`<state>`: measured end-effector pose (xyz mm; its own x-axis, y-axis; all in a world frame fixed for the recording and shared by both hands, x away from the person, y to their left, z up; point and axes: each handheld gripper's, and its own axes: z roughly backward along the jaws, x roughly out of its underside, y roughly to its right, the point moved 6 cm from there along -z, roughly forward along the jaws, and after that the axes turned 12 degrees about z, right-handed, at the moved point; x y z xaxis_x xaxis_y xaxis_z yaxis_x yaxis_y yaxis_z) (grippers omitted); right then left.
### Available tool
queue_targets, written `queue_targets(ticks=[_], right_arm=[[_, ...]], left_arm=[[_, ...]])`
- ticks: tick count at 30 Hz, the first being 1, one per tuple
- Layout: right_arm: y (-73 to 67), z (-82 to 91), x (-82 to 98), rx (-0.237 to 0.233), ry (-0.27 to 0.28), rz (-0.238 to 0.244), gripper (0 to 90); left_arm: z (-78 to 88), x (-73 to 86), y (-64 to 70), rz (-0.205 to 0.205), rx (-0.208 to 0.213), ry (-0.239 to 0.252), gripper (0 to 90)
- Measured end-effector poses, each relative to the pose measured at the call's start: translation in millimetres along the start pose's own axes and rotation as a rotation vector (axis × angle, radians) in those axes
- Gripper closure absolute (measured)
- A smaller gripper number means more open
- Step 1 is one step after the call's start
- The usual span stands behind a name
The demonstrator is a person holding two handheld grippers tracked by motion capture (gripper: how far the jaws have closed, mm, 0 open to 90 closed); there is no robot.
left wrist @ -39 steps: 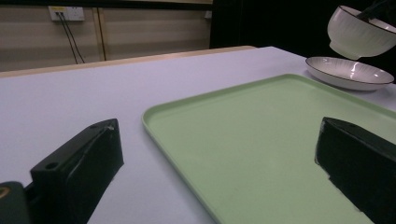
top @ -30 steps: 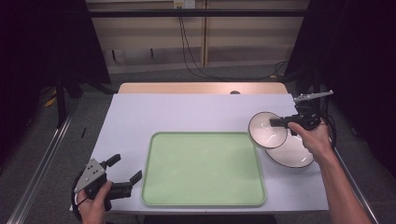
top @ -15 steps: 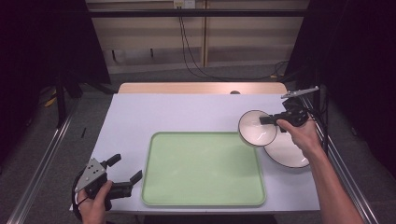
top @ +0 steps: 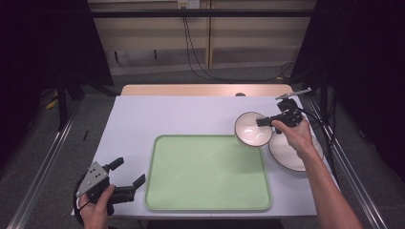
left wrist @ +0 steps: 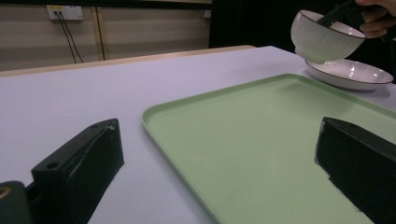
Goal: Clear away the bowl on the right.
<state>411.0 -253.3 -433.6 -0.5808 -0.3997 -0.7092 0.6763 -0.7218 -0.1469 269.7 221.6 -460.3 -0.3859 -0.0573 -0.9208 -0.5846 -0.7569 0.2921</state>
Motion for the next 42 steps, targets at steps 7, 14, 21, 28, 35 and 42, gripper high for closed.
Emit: queue_targets(ticks=[7,14,21,28,35,42], right_arm=[[0.4,-11.7,2.7,0.003,-0.03,-0.007,83.0],[5.1,-24.1,9.8,0.001,-0.063,-0.034,83.0],[7.9,-36.6,18.1,0.0,-0.089,-0.047,83.0],[5.1,-45.3,21.2,-0.012,-0.114,-0.053,83.0],[5.3,-50.4,24.0,-0.002,-0.13,-0.049,82.8],[4.7,-54.8,25.7,-0.007,-0.135,-0.053,82.9]], left_arm=[[-0.2,0.1,0.2,0.0,0.0,0.0,1.1],[0.0,0.3,0.0,0.004,0.0,-0.001,1.1],[-1.4,0.9,0.6,0.005,0.013,-0.008,1.1],[-1.0,0.6,0.3,0.002,0.013,-0.007,1.1],[-0.8,0.6,0.4,0.001,0.009,-0.008,1.1],[-0.9,0.6,1.1,0.002,0.013,-0.008,1.1]])
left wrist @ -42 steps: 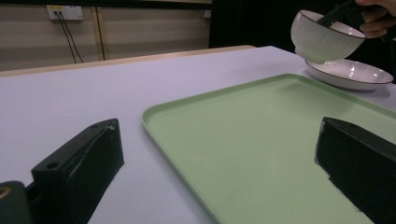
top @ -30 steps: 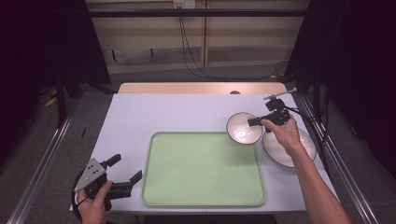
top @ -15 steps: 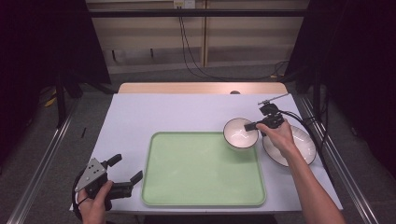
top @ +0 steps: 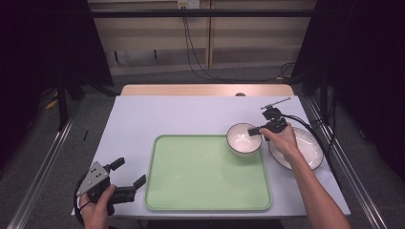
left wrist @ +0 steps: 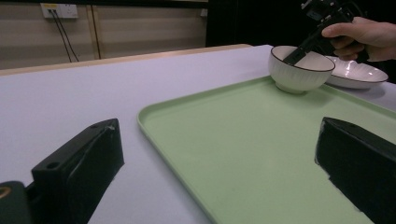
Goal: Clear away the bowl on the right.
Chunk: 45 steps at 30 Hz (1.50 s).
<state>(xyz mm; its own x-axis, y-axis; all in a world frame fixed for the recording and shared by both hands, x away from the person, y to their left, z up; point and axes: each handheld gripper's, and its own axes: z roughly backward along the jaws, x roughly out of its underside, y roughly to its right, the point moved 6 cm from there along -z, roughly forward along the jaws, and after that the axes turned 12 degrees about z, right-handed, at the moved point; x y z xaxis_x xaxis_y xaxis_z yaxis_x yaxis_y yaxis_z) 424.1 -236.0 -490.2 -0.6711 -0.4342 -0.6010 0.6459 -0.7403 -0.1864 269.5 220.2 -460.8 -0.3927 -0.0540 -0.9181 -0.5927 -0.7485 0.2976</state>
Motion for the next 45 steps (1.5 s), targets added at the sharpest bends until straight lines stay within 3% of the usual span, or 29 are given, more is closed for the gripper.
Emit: queue_targets(ticks=[6,35,37,40,45], right_arm=[[0.9,-2.2,2.5,0.031,-0.022,0.014,83.6],[0.8,-4.8,5.5,0.064,-0.014,0.037,82.5],[1.3,-5.9,4.3,0.066,0.007,0.085,78.8],[0.3,-5.5,2.3,0.058,0.028,0.074,74.3],[2.5,-5.7,2.8,0.08,0.021,0.08,53.1]], left_arm=[[0.3,-0.3,0.6,-0.001,0.0,0.002,1.1],[1.3,-0.4,0.0,-0.009,-0.001,-0.001,0.9],[1.3,-0.6,-0.1,-0.009,-0.002,0.001,0.9],[0.7,-0.5,0.1,0.0,-0.001,0.003,0.7],[1.0,-0.5,-0.4,-0.006,-0.002,0.0,0.7]])
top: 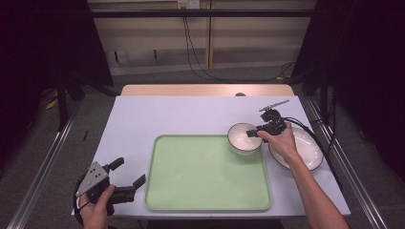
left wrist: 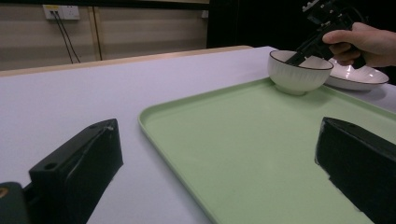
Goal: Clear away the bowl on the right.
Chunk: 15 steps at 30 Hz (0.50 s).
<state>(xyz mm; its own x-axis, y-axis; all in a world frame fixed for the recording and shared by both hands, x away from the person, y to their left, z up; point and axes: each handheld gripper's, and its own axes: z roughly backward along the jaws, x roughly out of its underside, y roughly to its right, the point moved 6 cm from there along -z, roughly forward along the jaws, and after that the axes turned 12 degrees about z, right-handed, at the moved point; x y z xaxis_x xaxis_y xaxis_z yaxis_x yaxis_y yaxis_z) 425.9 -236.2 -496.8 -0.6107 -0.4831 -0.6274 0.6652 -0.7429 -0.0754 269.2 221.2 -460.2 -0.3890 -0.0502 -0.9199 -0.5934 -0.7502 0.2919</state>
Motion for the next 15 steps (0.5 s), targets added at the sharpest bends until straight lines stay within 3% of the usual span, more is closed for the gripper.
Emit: queue_targets(ticks=[6,9,10,12,15], right_arm=[[2.4,1.6,-2.1,0.022,0.019,-0.03,18.9],[2.4,2.9,-2.9,0.025,0.033,-0.031,10.0],[2.1,3.7,-3.5,0.023,0.042,-0.024,3.0],[2.5,4.2,-4.2,0.028,0.055,0.002,1.8],[4.9,5.7,-5.1,0.047,0.064,-0.02,4.0]], left_arm=[[0.2,-0.8,0.7,0.003,0.006,0.006,0.7],[0.7,-1.1,-0.1,0.002,0.005,0.008,0.7],[0.7,-1.1,-0.2,0.001,0.004,0.007,0.7],[0.6,-1.0,0.2,0.002,0.006,0.007,0.7],[0.6,-0.6,-0.2,0.007,0.004,0.009,0.7]])
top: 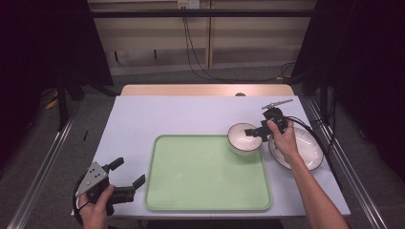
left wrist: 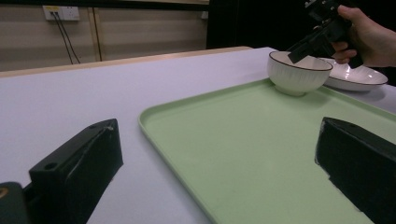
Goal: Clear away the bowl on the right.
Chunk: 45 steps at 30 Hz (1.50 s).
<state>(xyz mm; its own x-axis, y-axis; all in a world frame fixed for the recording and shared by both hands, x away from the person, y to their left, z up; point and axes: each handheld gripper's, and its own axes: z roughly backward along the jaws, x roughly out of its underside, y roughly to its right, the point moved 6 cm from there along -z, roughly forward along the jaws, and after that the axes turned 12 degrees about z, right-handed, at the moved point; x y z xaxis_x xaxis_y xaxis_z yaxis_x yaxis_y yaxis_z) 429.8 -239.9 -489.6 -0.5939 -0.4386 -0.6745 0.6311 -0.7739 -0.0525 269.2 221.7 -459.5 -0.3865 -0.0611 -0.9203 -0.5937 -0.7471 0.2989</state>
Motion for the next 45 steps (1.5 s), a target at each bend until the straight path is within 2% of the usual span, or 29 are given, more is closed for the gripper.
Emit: queue_targets(ticks=[2,3,4,10,16,17,20,22,23,26,28,30,31,32,36,45], right_arm=[[-0.5,1.6,0.1,-0.02,0.018,-0.007,2.1],[0.1,2.7,0.2,-0.026,0.026,-0.036,3.7],[0.9,3.4,0.4,-0.017,0.028,-0.041,4.4],[6.7,13.4,3.6,0.12,0.057,0.038,2.9],[6.1,25.2,5.8,0.14,0.126,0.045,2.5],[7.0,26.5,7.2,0.149,0.116,0.049,3.2],[8.4,32.5,10.3,0.171,0.142,0.053,1.8],[7.7,34.8,13.2,0.189,0.129,0.05,4.5],[8.0,35.7,13.9,0.195,0.139,0.065,4.8],[4.1,40.3,18.8,0.206,0.136,0.062,4.2],[1.0,43.6,21.7,0.206,0.137,0.069,4.2],[-2.0,46.6,23.2,0.213,0.165,0.075,4.2],[-4.7,48.8,24.3,0.206,0.17,0.063,4.1],[-5.6,50.0,24.5,0.208,0.178,0.065,4.1],[-11.9,60.0,26.9,0.221,0.2,0.072,3.7],[-17.2,82.8,40.8,0.243,0.244,0.033,1.6]], left_arm=[[0.4,-0.3,-0.3,0.0,-0.003,0.001,0.7],[0.4,-0.4,0.0,0.001,-0.002,0.001,0.7],[0.4,-0.3,0.0,-0.002,-0.006,-0.001,0.7],[-0.5,-0.2,0.5,-0.001,0.009,-0.003,0.7],[-0.6,-0.3,0.6,-0.008,-0.003,-0.007,0.7],[-0.7,-0.7,0.8,-0.009,-0.003,-0.005,0.8],[-1.4,-0.2,0.5,-0.004,-0.003,-0.006,0.8],[-1.2,-0.7,0.6,-0.003,0.003,-0.002,0.8],[-0.8,-0.7,0.4,-0.008,0.005,-0.004,0.8],[-1.1,-0.4,0.6,-0.003,0.009,-0.004,0.8],[-1.4,-0.5,0.9,-0.003,-0.003,-0.004,0.8],[-1.5,-0.5,1.8,-0.006,0.004,-0.003,0.8],[-1.4,-0.3,2.2,-0.005,0.011,-0.003,0.8],[-1.0,-0.2,2.3,-0.005,-0.002,-0.005,0.8],[-0.5,-0.3,1.9,-0.003,-0.003,-0.002,0.8],[-2.3,-0.3,2.0,-0.002,0.004,-0.002,0.8]])
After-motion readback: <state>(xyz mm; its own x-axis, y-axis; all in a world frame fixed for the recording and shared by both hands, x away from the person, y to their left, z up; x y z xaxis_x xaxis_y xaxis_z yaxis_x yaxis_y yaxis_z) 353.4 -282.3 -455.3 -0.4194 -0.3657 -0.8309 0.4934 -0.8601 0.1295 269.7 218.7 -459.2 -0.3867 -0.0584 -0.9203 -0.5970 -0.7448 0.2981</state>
